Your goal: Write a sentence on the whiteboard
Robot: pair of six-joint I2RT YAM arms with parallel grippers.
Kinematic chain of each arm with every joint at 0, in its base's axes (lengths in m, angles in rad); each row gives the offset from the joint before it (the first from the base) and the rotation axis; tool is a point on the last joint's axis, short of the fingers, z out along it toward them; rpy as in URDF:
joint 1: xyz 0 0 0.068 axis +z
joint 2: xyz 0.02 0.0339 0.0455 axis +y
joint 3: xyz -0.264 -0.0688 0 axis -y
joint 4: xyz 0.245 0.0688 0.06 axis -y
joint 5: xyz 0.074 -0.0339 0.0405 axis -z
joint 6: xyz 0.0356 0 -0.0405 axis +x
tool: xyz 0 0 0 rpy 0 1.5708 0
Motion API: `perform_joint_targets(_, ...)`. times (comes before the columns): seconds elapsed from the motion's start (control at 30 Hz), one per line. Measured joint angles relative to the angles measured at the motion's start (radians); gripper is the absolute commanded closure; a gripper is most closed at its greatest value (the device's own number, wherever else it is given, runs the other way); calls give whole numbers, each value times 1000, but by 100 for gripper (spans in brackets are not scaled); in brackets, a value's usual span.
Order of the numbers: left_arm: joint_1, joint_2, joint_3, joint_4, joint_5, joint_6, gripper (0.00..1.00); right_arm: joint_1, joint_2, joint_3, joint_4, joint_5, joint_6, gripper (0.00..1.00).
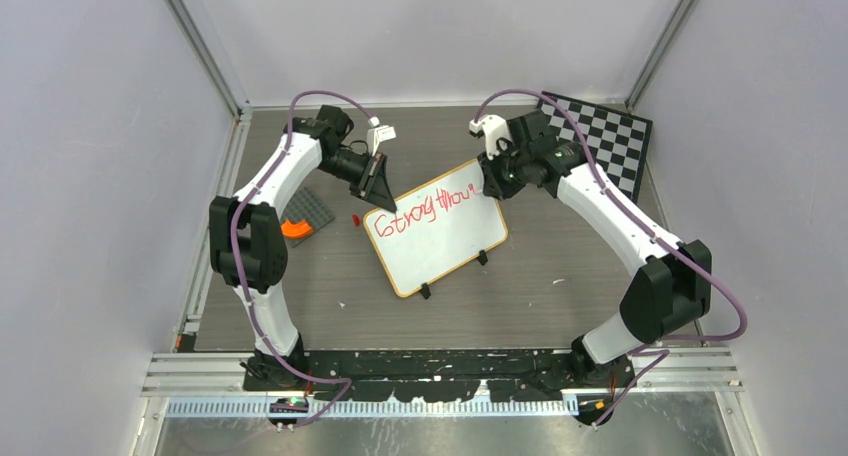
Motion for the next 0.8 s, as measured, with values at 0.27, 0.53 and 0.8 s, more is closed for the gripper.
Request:
perform_joint_targets(0.27, 0, 0, 0, 0, 0, 0, 100, 15, -18, -64, -12, -8, 0, 100)
perform_joint_targets(0.53, 0, 0, 0, -1, 0, 0, 100, 55, -18, -39, -17, -29, 10, 100)
perform_joint_targets(0.8, 0, 0, 0, -2, 0, 0, 100, 39, -22, -12, -13, -28, 0, 100)
